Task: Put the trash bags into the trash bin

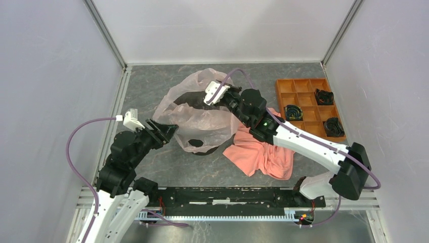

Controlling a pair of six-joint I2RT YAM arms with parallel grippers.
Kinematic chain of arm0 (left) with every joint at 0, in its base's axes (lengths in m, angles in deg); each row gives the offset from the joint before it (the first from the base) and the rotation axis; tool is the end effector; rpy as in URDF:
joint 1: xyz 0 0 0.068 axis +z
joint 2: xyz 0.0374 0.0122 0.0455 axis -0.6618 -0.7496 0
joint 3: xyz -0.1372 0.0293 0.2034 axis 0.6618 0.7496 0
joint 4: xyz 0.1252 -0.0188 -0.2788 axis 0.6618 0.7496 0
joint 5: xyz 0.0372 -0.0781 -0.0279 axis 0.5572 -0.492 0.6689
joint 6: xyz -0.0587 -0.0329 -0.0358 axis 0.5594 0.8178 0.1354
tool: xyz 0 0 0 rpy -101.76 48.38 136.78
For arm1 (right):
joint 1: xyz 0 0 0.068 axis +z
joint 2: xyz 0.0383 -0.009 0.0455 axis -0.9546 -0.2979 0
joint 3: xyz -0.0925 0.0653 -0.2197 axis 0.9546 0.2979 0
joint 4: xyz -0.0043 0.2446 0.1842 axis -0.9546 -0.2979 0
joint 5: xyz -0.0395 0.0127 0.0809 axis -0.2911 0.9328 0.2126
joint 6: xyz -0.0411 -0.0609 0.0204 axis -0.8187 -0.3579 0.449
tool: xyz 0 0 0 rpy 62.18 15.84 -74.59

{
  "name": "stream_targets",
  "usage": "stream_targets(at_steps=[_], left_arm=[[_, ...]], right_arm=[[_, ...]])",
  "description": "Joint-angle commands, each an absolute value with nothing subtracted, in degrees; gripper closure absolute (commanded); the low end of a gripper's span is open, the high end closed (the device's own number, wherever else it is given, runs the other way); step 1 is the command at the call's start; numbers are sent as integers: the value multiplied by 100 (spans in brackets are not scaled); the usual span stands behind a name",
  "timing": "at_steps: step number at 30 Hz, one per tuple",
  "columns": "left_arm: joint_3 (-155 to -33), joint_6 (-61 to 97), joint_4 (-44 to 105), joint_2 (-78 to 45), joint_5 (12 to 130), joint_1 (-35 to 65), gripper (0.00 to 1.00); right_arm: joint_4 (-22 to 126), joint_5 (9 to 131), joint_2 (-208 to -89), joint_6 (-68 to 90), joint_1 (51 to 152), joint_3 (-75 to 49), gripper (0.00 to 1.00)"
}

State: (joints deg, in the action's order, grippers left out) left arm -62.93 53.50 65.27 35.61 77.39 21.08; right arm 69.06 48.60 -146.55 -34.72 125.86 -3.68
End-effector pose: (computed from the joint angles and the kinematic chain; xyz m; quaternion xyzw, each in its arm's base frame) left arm 0.1829 -0.0706 0.3190 -0.1713 0.7732 -0.3506 0.4999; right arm 0.2575 0.3177 0.3506 -0.4249 0.5351 0.0084 0.7301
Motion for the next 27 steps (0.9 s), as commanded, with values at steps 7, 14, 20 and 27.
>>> stream_targets(at_steps=[7, 14, 20, 27], left_arm=[[-6554, 4654, 7303, 3360, 7895, 2114, 29], [-8029, 3983, 8367, 3172, 8506, 2115, 3], [-9142, 3044, 8474, 2636, 8951, 2118, 1], [-8764, 1252, 6556, 1588, 7469, 2118, 0]], right_arm=[[7725, 5446, -15063, -2929, 12195, -629, 99], [7757, 5842, -15005, -2581, 12059, -592, 98], [7752, 6044, -14901, -2382, 11984, -532, 96], [7811, 6251, -14840, -2071, 11928, -573, 95]])
